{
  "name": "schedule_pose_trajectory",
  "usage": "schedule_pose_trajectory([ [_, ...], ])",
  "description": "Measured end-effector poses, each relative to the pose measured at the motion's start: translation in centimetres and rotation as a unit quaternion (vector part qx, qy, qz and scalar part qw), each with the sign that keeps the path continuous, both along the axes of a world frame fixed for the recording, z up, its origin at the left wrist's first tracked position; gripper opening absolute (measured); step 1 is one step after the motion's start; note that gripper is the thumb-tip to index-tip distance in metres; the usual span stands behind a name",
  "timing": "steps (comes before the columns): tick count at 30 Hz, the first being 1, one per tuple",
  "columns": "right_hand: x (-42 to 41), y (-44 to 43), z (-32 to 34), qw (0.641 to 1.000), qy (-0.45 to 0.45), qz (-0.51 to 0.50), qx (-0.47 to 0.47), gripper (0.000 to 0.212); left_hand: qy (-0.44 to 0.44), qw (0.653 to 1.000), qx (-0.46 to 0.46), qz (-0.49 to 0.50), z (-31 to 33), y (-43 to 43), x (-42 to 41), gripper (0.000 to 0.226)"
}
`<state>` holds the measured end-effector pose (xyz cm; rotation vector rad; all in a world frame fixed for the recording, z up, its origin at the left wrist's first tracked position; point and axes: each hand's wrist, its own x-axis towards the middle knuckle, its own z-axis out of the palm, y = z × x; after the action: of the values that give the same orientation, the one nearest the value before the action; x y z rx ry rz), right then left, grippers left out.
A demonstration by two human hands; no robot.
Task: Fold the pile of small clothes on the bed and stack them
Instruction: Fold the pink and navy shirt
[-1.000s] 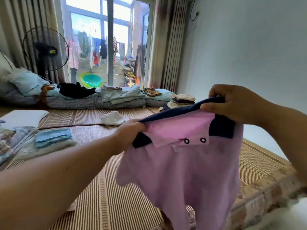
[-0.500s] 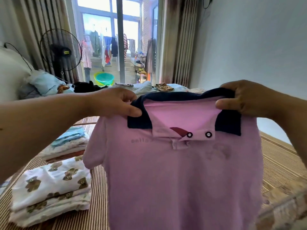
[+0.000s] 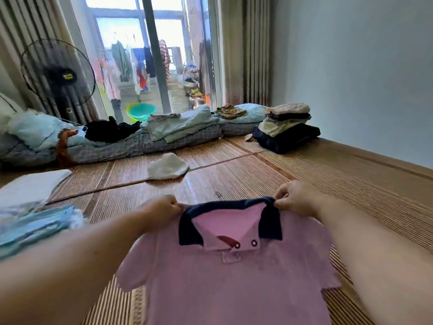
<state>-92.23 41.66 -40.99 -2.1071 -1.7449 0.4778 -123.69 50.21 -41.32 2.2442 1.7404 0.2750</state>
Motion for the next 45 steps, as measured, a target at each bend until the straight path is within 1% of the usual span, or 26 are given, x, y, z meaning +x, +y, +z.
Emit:
schedule_pose_trajectory([
  [3, 0.9, 3.8, -5.4, 0.998, -0.017, -0.052, 0.01, 0.015, 0.023, 0.999, -0.002, 0.022, -5.2, 4.2, 2.0, 0.027],
  [5, 1.6, 5.2, -7.9, 0.996, 0.005, -0.084, 0.014, 0.021, 0.01, 0.999, 0.0, 0.044, -7.7, 6.5, 2.8, 0.03],
  [8, 3.8, 5.8, -10.2, 0.995, 0.036, -0.09, -0.022, 0.046, -0.014, 0.997, -0.039, 0.068, -9.8, 9.0, 2.9, 0.039],
  [9, 4.6, 5.4, -10.4, 0.995, 0.03, -0.076, -0.05, 0.053, -0.027, 0.994, -0.076, 0.067, -9.9, 9.3, 2.6, 0.045],
  [10, 5.4, 4.9, -10.4, 0.995, 0.022, -0.06, -0.074, 0.057, -0.07, 0.986, -0.139, 0.062, -9.8, 9.4, 2.1, 0.049],
  [11, 6.2, 4.3, -10.2, 0.993, 0.025, -0.054, -0.1, 0.054, -0.12, 0.968, -0.212, 0.055, -9.6, 9.3, 1.6, 0.046],
  [12, 7.0, 3.7, -10.0, 0.99, 0.032, -0.055, -0.126, 0.045, -0.132, 0.949, -0.282, 0.045, -9.4, 9.2, 0.9, 0.038],
  [14, 8.3, 2.5, -9.5, 0.981, 0.029, -0.062, -0.183, 0.026, -0.089, 0.934, -0.345, 0.031, -9.3, 9.3, -0.8, 0.024],
  [16, 8.9, 1.5, -9.2, 0.977, 0.027, -0.086, -0.196, 0.017, 0.007, 0.952, -0.304, 0.033, -9.8, 9.7, -2.9, 0.013],
  [18, 9.2, 0.7, -8.9, 0.978, 0.035, -0.121, -0.169, 0.018, 0.118, 0.967, -0.225, 0.005, -10.1, 10.2, -4.7, 0.01],
  [19, 9.3, 0.2, -8.7, 0.977, 0.032, -0.139, -0.158, 0.02, 0.144, 0.968, -0.204, 0.008, -10.0, 10.3, -5.2, 0.011],
  [21, 9.1, -0.6, -8.0, 0.974, 0.031, -0.167, -0.152, 0.018, 0.111, 0.979, -0.167, 0.027, -9.2, 10.2, -5.9, 0.009],
  [23, 8.5, -0.8, -7.2, 0.972, 0.052, -0.187, -0.132, 0.011, 0.012, 0.985, -0.161, 0.057, -8.0, 9.9, -5.9, 0.007],
  [25, 7.4, -0.4, -6.3, 0.971, 0.101, -0.193, -0.095, 0.003, -0.082, 0.978, -0.178, 0.071, -6.8, 9.4, -4.9, 0.009],
  [26, 6.6, 0.0, -5.8, 0.97, 0.13, -0.189, -0.076, 0.005, -0.105, 0.975, -0.187, 0.064, -6.1, 9.0, -4.1, 0.009],
  [28, 4.4, 1.0, -5.2, 0.968, 0.18, -0.166, -0.059, 0.007, -0.144, 0.963, -0.226, 0.029, -5.0, 8.0, -1.4, 0.01],
  [30, 1.8, 2.0, -5.4, 0.958, 0.238, -0.138, -0.08, 0.009, -0.193, 0.931, -0.31, 0.014, -4.3, 6.5, 2.0, 0.012],
  [32, -0.3, 2.9, -6.3, 0.946, 0.272, -0.112, -0.134, 0.023, -0.17, 0.897, -0.408, -0.007, -4.7, 5.2, 4.8, 0.013],
  [34, -1.0, 3.3, -7.1, 0.941, 0.269, -0.086, -0.185, 0.034, -0.108, 0.882, -0.457, -0.023, -5.6, 4.7, 6.5, 0.026],
  [36, -0.2, 3.6, -7.3, 0.944, 0.278, -0.092, -0.153, 0.029, -0.122, 0.895, -0.428, 0.005, -6.3, 5.4, 7.0, 0.024],
  [38, 1.1, 3.6, -7.6, 0.955, 0.249, -0.141, -0.079, 0.021, -0.17, 0.938, -0.296, 0.061, -7.4, 6.8, 6.6, 0.018],
  [39, 1.6, 3.5, -8.0, 0.962, 0.206, -0.166, -0.068, 0.023, -0.142, 0.963, -0.214, 0.081, -8.1, 7.4, 6.0, 0.019],
  [40, 1.9, 3.4, -8.6, 0.968, 0.156, -0.181, -0.078, 0.029, -0.112, 0.976, -0.161, 0.094, -8.7, 7.7, 5.3, 0.022],
  [41, 2.0, 3.2, -9.2, 0.969, 0.122, -0.188, -0.101, 0.036, -0.106, 0.977, -0.15, 0.107, -9.7, 8.1, 4.8, 0.024],
  [42, 2.0, 3.2, -9.9, 0.967, 0.11, -0.196, -0.121, 0.043, -0.126, 0.969, -0.174, 0.12, -10.6, 8.4, 4.2, 0.028],
  [45, 2.1, 4.0, -11.1, 0.959, 0.126, -0.233, -0.103, 0.048, -0.202, 0.938, -0.243, 0.145, -11.8, 8.8, 3.3, 0.027],
])
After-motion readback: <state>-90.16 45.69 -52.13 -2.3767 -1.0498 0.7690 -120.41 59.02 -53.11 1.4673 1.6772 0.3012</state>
